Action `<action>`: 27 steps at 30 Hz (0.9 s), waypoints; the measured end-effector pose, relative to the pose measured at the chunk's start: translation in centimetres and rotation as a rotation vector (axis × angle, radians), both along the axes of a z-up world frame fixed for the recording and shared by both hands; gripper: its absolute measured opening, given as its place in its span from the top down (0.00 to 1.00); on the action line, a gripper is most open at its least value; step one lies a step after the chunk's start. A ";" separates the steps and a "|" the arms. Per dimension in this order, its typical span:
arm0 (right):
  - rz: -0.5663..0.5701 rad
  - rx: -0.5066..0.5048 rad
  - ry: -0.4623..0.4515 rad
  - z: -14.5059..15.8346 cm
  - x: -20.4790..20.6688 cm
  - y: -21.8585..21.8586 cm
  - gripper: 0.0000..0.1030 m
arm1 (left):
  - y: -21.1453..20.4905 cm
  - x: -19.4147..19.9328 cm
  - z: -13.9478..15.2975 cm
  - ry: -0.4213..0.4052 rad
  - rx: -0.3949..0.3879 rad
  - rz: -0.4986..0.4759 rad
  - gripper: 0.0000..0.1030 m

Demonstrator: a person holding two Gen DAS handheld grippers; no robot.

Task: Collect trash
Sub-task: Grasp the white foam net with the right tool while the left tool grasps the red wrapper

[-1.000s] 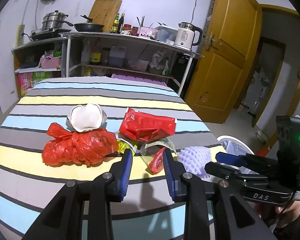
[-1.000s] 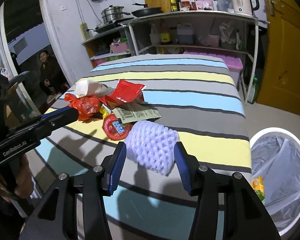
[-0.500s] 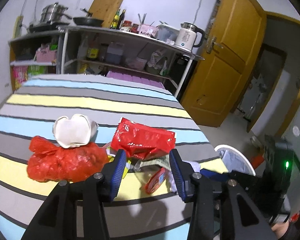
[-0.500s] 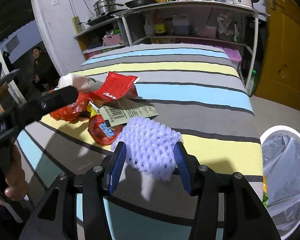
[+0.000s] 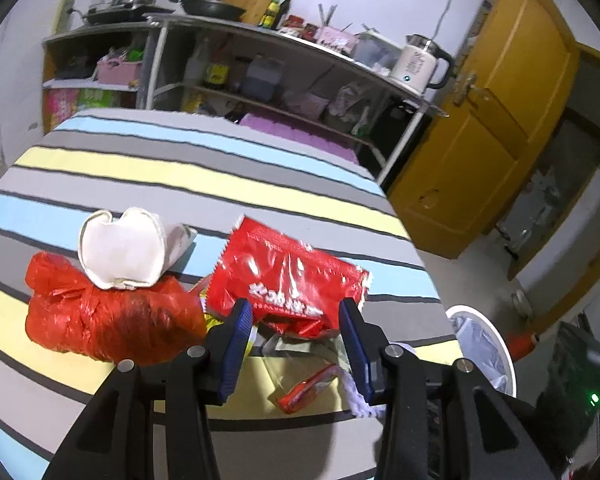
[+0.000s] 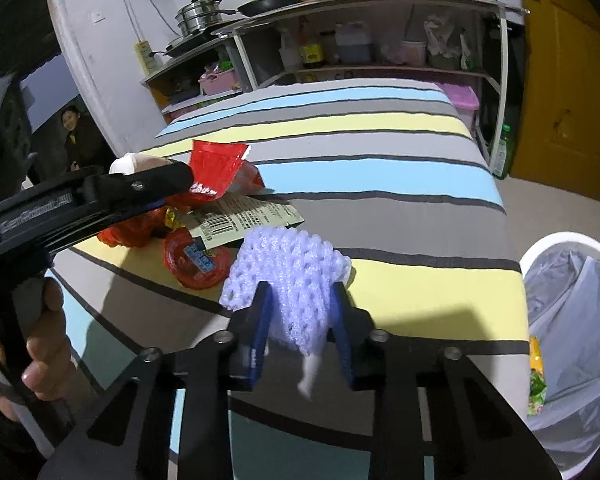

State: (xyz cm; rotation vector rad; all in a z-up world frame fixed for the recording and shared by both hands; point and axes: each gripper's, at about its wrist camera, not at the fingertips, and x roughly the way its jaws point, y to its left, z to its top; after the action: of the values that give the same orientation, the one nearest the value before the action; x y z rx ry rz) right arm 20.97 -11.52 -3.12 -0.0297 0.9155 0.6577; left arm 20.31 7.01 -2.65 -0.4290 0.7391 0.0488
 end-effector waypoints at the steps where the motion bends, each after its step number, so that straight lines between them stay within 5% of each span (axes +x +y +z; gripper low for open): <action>1: 0.000 0.001 -0.004 0.1 -0.1 -0.1 0.75 | 0.0 0.1 -0.2 0.009 -0.005 0.010 0.57; 9: -0.007 0.028 -0.003 0.1 -0.5 -0.8 0.77 | -0.6 0.1 -1.2 0.039 -0.011 0.034 0.60; 15: -0.010 0.041 -0.002 0.1 -0.3 -1.2 0.79 | -0.7 0.7 -1.3 0.042 0.013 0.038 0.87; 27: -0.030 0.045 -0.022 0.4 -0.5 -2.2 0.88 | -0.9 -0.5 -0.3 -0.012 0.074 -0.002 0.95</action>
State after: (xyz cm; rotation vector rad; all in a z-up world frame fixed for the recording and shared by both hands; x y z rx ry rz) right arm 20.51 -13.74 -2.68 0.0172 0.8779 0.6488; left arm 19.76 6.10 -2.92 -0.3577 0.7233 0.0712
